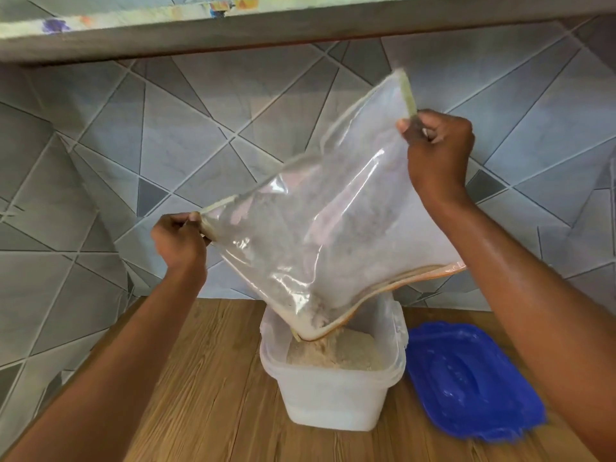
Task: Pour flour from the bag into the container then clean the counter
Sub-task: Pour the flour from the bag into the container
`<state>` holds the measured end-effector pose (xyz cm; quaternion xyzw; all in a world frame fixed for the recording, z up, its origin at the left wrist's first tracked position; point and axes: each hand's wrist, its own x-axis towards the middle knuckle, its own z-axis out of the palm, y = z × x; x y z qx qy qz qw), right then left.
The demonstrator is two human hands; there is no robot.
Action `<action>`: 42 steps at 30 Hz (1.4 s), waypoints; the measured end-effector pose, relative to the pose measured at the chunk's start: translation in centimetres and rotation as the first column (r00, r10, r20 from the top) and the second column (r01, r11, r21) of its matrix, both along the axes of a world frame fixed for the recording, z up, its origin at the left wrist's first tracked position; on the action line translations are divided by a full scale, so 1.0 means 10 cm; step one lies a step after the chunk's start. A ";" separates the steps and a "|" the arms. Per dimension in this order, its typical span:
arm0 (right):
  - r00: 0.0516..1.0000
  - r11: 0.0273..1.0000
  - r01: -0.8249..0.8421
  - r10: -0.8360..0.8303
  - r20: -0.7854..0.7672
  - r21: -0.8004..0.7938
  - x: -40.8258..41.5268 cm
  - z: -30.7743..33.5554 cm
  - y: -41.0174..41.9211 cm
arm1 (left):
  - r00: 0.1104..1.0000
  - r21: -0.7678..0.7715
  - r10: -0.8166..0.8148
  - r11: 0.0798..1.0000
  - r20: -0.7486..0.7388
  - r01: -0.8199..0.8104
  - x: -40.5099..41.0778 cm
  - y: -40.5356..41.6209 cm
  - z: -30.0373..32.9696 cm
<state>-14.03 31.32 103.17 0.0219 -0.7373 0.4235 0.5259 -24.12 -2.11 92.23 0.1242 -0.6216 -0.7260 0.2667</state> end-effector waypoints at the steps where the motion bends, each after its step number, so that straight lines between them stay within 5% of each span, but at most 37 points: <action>1: 0.999 0.998 -0.032 0.031 0.025 0.045 0.02 -0.01 -0.02 | 1.000 -0.006 0.003 1.000 0.005 -0.002 0.01 0.00 -0.01; 15: 0.997 0.991 -0.069 0.071 -0.009 0.117 -0.02 0.02 -0.12 | 1.000 0.027 0.026 0.999 -0.010 -0.026 0.11 0.05 0.10; 17: 0.997 0.999 -0.033 0.033 -0.067 0.013 -0.04 0.00 -0.07 | 1.000 0.039 0.006 0.999 -0.025 -0.005 0.10 0.05 0.13; 28: 0.997 0.998 -0.066 0.066 -0.029 -0.001 -0.14 -0.04 -0.04 | 0.999 0.126 -0.014 0.992 0.040 0.009 0.10 0.01 0.09; 42: 0.997 0.980 -0.081 0.079 0.016 0.182 -0.20 0.04 -0.20 | 0.999 0.174 0.033 0.984 0.016 -0.036 0.16 -0.05 0.03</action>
